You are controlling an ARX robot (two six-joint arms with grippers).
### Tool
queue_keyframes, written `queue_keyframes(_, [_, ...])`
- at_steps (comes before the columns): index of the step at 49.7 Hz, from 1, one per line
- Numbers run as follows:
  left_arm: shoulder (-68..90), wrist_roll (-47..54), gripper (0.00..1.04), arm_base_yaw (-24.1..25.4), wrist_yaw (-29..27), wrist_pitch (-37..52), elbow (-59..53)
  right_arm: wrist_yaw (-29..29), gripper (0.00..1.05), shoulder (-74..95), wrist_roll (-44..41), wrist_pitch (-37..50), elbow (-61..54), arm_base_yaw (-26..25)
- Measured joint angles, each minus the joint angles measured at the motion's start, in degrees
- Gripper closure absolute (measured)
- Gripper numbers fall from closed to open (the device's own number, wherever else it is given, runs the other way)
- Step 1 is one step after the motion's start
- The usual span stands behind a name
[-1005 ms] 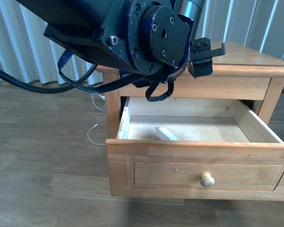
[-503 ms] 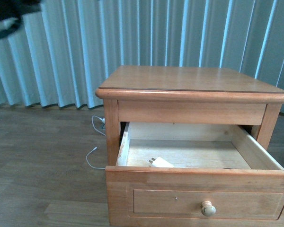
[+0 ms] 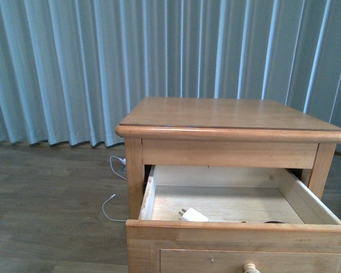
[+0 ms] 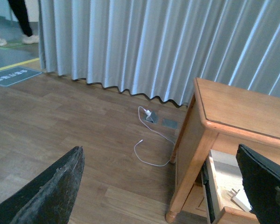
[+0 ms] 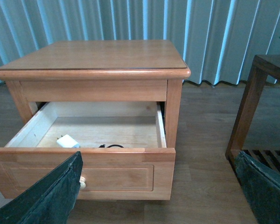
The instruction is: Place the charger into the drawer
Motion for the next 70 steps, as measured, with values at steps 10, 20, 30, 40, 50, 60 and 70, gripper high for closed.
queue_keyframes(10, [-2.4, -1.8, 0.06, 4.6, 2.5, -1.1, -3.2, 0.0, 0.08, 0.0, 0.0, 0.0, 0.0, 0.0])
queue_keyframes(20, [-3.3, 0.4, 0.14, 7.3, 10.8, -3.0, -3.2, 0.0, 0.08, 0.0, 0.0, 0.0, 0.0, 0.0])
queue_keyframes(30, [-8.1, 6.4, 0.53, 20.0, 31.5, -1.8, -10.6, 0.0, 0.08, 0.0, 0.0, 0.0, 0.0, 0.0])
queue_keyframes(40, [-11.3, 7.1, 0.89, 20.2, 32.1, 0.0, -15.7, 0.0, 0.08, 0.0, 0.0, 0.0, 0.0, 0.0])
queue_keyframes(50, [-13.7, 7.5, 1.01, 20.2, 32.1, 1.2, -19.4, 0.0, 0.08, 0.0, 0.0, 0.0, 0.0, 0.0])
queue_keyframes(60, [-15.3, 7.5, 1.01, 20.3, 32.2, 1.8, -21.7, 0.0, 0.08, 0.0, 0.0, 0.0, 0.0, 0.0])
queue_keyframes(70, [-16.6, 7.5, 1.01, 20.3, 32.1, 2.3, -23.3, 0.0, 0.08, 0.0, 0.0, 0.0, 0.0, 0.0])
